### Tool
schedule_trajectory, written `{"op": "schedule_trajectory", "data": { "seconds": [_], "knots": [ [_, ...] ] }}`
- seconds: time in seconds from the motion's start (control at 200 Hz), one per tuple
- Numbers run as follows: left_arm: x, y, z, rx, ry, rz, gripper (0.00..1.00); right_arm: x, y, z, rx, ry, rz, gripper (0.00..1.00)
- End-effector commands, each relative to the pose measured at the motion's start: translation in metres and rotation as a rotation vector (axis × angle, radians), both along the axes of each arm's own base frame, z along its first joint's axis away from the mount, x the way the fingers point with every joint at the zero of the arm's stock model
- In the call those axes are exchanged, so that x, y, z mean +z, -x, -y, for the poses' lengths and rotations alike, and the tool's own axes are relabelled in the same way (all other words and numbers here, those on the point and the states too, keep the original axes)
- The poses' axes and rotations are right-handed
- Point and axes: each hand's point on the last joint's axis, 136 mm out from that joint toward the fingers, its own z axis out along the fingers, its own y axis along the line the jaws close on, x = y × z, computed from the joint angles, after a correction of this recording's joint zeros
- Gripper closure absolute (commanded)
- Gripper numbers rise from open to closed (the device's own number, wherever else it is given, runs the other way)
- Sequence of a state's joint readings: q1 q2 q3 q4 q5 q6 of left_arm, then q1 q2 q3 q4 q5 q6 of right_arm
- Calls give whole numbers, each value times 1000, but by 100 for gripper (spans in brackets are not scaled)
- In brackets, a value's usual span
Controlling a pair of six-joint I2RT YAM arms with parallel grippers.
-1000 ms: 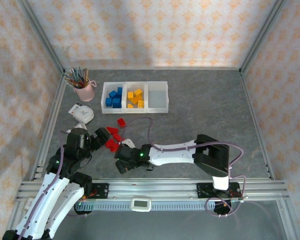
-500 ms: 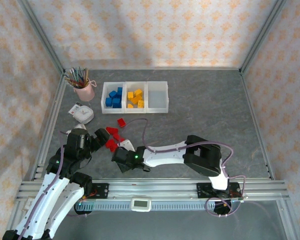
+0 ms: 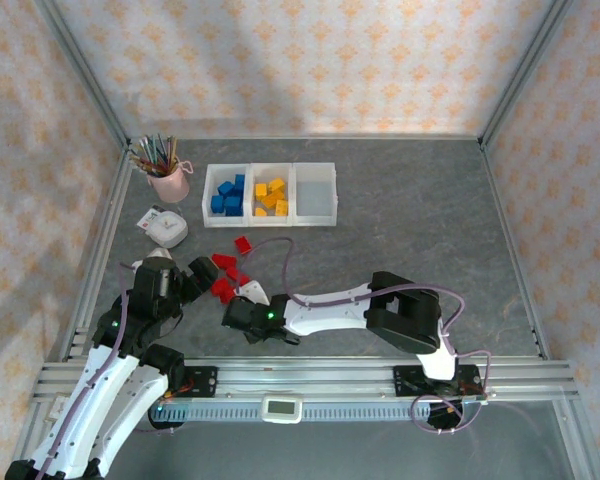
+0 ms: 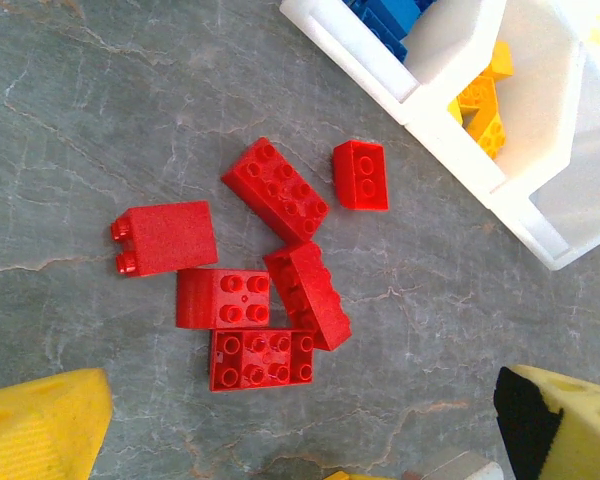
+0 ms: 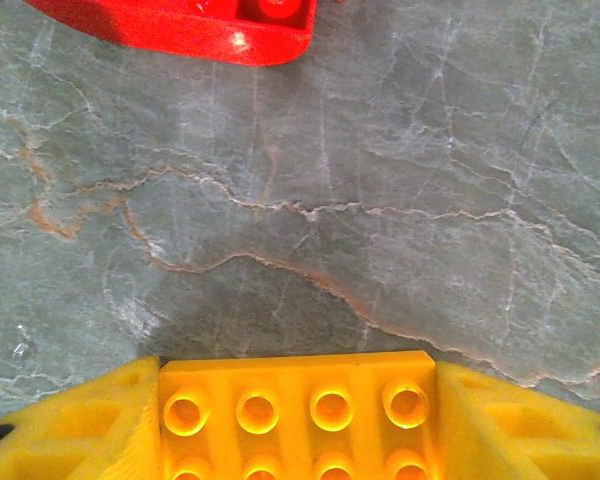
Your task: Sort the legos into containers by color
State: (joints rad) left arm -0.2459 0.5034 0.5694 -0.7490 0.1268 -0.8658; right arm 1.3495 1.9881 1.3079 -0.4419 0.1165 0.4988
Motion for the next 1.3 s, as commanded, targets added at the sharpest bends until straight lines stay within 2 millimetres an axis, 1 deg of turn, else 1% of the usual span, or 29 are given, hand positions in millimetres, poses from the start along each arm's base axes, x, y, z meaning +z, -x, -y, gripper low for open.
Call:
{"op": "schedule_trajectory", "data": {
  "seconds": [0.0,0.095,0.155,0.28,0.405,0.475,0.531,0.586,0.661,0.721,0.796,0.881,0.956,1.081,1.156,1.206,1.236,1.291],
  "knots": [
    [15,-4,-2,11,0,40,1,24,-8,-1,-30,-32,28,44],
    [24,-10,-1,3,0,64,1,41,-21,0,-64,-75,27,44],
    [29,-16,1,-1,0,76,1,52,-32,5,-89,-93,33,44],
    [38,-29,8,-18,18,111,1,71,-64,20,-148,-120,63,43],
    [47,-42,12,-28,24,138,1,88,-105,36,-212,-130,124,43],
    [51,-50,13,-29,20,154,1,97,-131,41,-241,-160,144,42],
    [52,-54,14,-28,20,162,1,104,-152,42,-262,-194,154,42],
    [50,-58,15,-24,24,163,1,111,-174,41,-282,-218,173,42],
    [51,-66,18,-30,30,176,1,116,-204,41,-316,-231,200,42],
    [56,-72,19,-34,26,182,1,124,-229,38,-330,-250,227,42],
    [57,-77,17,-22,9,176,1,132,-258,34,-343,-257,274,41],
    [56,-83,16,-4,11,188,1,132,-287,32,-362,-238,313,41],
    [57,-88,18,4,26,202,1,128,-309,31,-377,-219,334,41],
    [56,-95,19,14,35,211,1,124,-338,29,-388,-220,366,40],
    [56,-100,19,15,35,212,1,119,-353,29,-395,-208,378,39],
    [55,-102,20,14,36,210,1,117,-361,29,-397,-206,380,34],
    [55,-102,21,12,36,210,1,118,-364,29,-397,-204,381,31],
    [56,-104,21,11,34,213,1,121,-368,28,-394,-206,386,29]
  ]
}}
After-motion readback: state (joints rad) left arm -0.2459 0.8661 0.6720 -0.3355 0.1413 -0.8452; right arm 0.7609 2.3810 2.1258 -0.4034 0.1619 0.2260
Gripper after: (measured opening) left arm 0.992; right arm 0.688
